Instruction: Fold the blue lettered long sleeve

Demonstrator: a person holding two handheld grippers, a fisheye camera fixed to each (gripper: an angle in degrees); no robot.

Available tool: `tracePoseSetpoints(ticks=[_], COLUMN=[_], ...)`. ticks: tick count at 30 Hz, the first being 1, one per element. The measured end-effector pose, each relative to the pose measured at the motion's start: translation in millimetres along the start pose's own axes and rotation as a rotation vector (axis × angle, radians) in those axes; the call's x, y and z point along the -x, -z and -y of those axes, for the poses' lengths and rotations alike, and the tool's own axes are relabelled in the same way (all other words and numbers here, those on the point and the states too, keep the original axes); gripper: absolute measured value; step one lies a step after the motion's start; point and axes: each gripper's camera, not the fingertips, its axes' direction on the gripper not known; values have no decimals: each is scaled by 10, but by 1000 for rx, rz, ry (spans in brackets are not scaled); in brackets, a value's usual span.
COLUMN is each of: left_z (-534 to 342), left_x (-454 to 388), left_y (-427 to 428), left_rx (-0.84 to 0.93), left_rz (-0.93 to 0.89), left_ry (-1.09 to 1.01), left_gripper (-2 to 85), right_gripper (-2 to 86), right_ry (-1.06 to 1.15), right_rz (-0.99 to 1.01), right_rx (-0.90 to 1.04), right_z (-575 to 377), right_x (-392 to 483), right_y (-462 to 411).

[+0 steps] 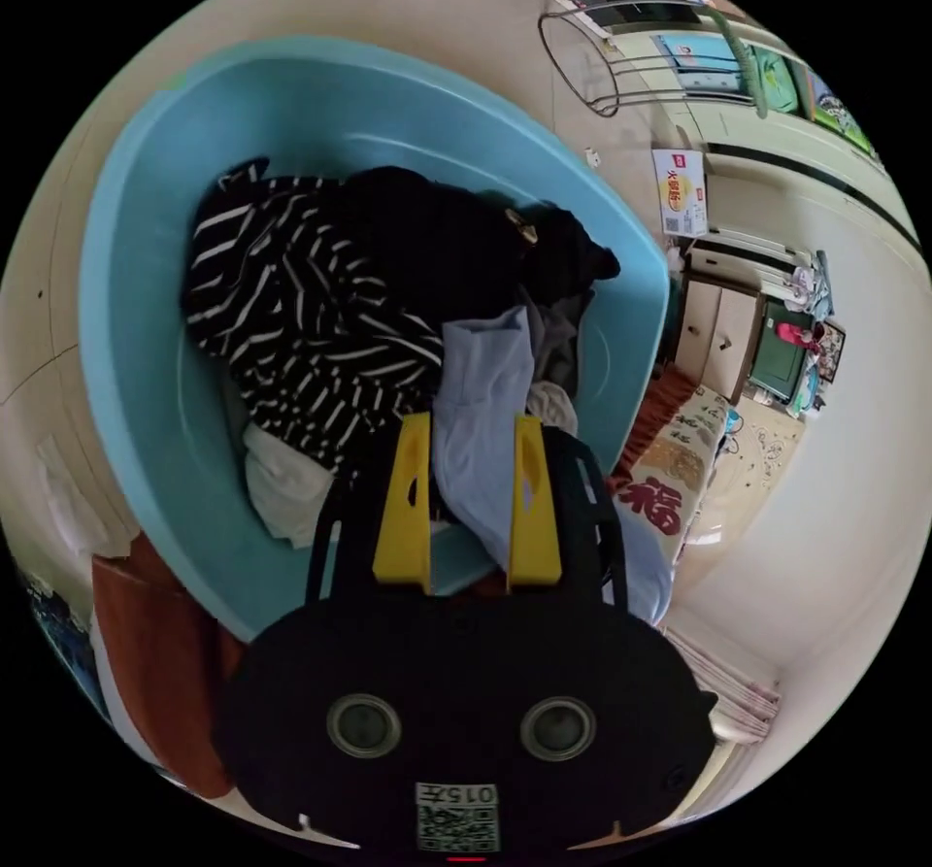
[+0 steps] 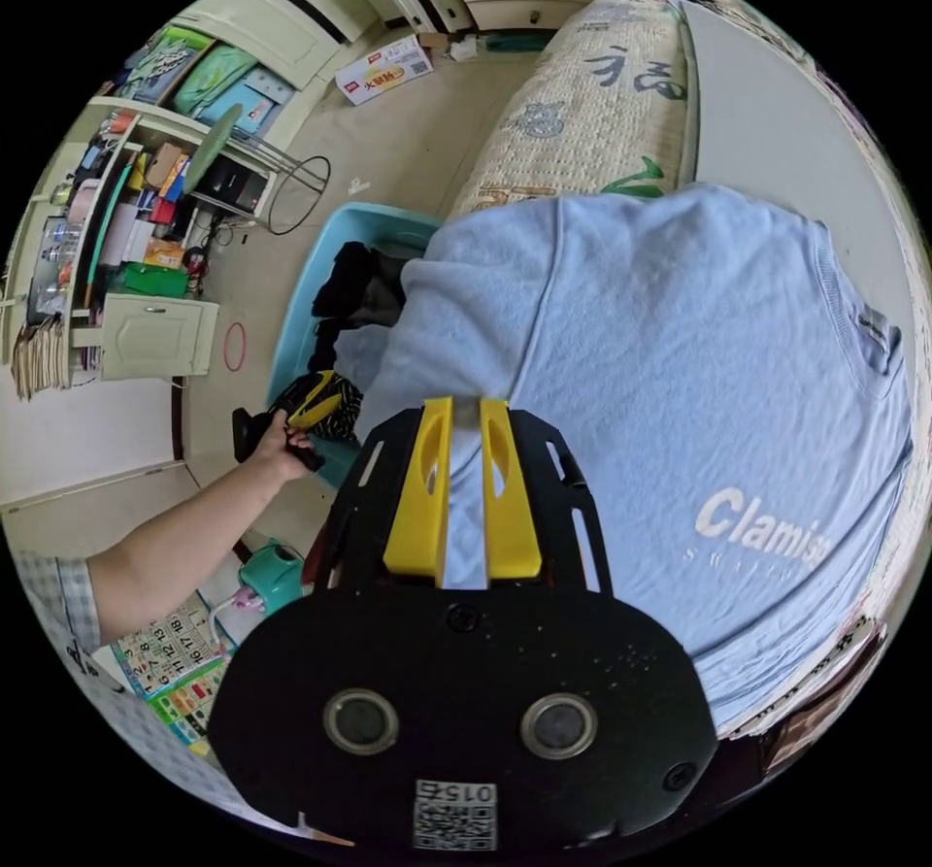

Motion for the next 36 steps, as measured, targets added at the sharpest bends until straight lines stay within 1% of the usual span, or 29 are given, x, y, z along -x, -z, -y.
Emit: tracePoseSetpoints(ticks=[4, 7, 10, 13, 15, 16, 17, 18, 19, 21, 22, 23, 24, 25, 26, 27, 28, 30, 32, 33, 34, 35, 36], left_z=[223, 307, 248, 129, -25, -86, -235, -426, -541, -1134, -1313, -1703, -2121, -2335, -2772, -3221, -3443, -4226, -4623, -4799, -4883, -5045, -5188], left_x=[58, 96, -11, -287, -664, -787, -1060, -1350, -1499, -2089, -2227, -2476, -2672, -2748, -2853, -2900, -2900, -2776, -2624, -2543, -2508, -2439, -2374], left_y=[-301, -435, -277, 70, 472, 586, 809, 1017, 1116, 1447, 1505, 1579, 1590, 1571, 1486, 1346, 1262, 901, 674, 587, 566, 539, 511], left_rx=[79, 119, 50, -27, -65, -73, -77, -66, -58, -3, 18, 67, 122, 153, 210, 256, 272, 314, 345, 366, 370, 368, 361], left_rz=[65, 62, 45, -45, -153, -173, -219, -266, -290, -375, -388, -400, -388, -372, -321, -225, -167, 45, 162, 207, 221, 251, 307], left_ry=[-17, -12, -55, -148, -288, -334, -439, -544, -597, -825, -883, -999, -1108, -1157, -1257, -1361, -1410, -1596, -1655, -1666, -1686, -1749, -1809], left_gripper=[126, 93, 73, 68, 67, 67, 67, 67, 68, 68, 68, 68, 68, 69, 69, 70, 70, 71, 71, 71, 71, 71, 72], right_gripper=[50, 48, 47, 47, 43, 38, 39, 40, 48, 59, 67, 76, 82, 92, 107, 114, 125, 143, 176, 179, 184, 188, 190], right_ry=[-17, 1, -3, -57, -128, -141, -142, -147, -171, -197, -204, -212, -217, -229, -249, -258, -275, -304, -382, -406, -441, -478, -490], right_rz=[-20, -46, -87, -36, 60, 159, 250, 290, 363, 458, 505, 543, 563, 603, 639, 656, 682, 683, 647, 663, 730, 798, 825], right_rx=[-41, -66, -36, -19, -22, -82, -151, -174, -202, -247, -290, -326, -341, -366, -384, -389, -384, -328, -210, -184, -152, -130, -126], right_z=[-124, -245, -283, -365, -441, -554, -702, -779, -946, -1237, -1459, -1688, -1803, -2035, -2269, -2379, -2584, -2851, -3138, -3198, -3307, -3397, -3435], right_x=[-98, -126, -166, -372, -562, -666, -757, -806, -920, -1100, -1225, -1358, -1431, -1586, -1763, -1852, -2034, -2304, -2683, -2784, -2980, -3141, -3207], right_y=[-141, -227, -356, -481, -483, -414, -332, -303, -260, -188, -115, -41, -8, 41, 54, 42, -29, -273, -818, -972, -1280, -1558, -1685])
